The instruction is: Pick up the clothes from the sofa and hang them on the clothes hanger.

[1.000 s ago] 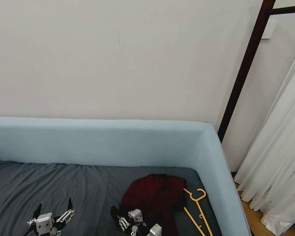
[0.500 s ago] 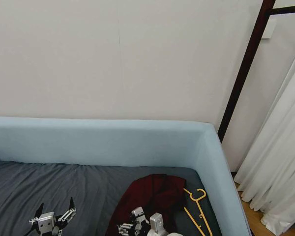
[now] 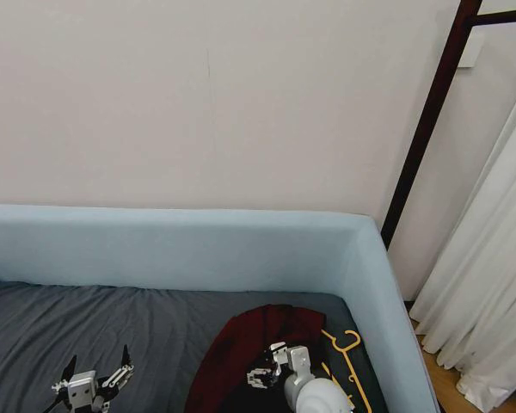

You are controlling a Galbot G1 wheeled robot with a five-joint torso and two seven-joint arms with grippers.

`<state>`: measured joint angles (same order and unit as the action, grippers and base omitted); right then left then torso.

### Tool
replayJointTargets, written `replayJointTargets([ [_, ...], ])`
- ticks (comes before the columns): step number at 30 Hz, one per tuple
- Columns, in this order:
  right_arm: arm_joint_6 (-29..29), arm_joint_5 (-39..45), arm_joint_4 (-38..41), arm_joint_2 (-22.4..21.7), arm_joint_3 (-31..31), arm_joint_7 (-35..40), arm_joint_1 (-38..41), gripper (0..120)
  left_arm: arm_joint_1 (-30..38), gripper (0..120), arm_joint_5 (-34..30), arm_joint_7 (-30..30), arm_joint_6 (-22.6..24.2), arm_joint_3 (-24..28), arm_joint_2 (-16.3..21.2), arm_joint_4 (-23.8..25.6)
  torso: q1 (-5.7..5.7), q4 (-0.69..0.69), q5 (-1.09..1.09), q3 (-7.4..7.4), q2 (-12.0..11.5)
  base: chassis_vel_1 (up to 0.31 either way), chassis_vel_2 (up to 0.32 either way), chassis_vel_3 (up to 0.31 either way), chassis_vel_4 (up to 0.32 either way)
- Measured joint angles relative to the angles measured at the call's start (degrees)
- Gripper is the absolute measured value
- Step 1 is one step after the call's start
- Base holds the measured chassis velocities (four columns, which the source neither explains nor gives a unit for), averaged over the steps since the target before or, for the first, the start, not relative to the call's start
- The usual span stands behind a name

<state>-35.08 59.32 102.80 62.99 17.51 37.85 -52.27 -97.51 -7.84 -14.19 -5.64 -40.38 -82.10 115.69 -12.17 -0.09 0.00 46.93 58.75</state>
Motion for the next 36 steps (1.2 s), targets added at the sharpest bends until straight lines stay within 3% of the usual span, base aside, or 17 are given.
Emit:
replayJointTargets([
  [19,7.3,1.5,-11.3,8.1,-3.2,-2.7,-2.6,99,-0.7,100,0.1,-0.1,0.0,-1.3,0.9,0.4,0.01,0.01,-0.01,0.0,0.0,0.0,0.0,0.0,0.0],
  [33,8.4,-2.4,-15.4,10.9,-5.6,-6.7,-4.6,54,-0.3,100,0.1,-0.3,0.0,-1.0,0.7,-0.1,0.0,0.01,-0.01,0.0,0.0,0.0,0.0,0.0,0.0],
  [36,8.7,-3.4,-15.7,11.1,-5.7,-8.7,-5.1,39,-0.2,100,0.2,-0.3,-0.1,-0.9,0.5,-0.4,0.01,0.01,-0.01,0.0,0.0,0.0,0.0,0.0,0.0],
])
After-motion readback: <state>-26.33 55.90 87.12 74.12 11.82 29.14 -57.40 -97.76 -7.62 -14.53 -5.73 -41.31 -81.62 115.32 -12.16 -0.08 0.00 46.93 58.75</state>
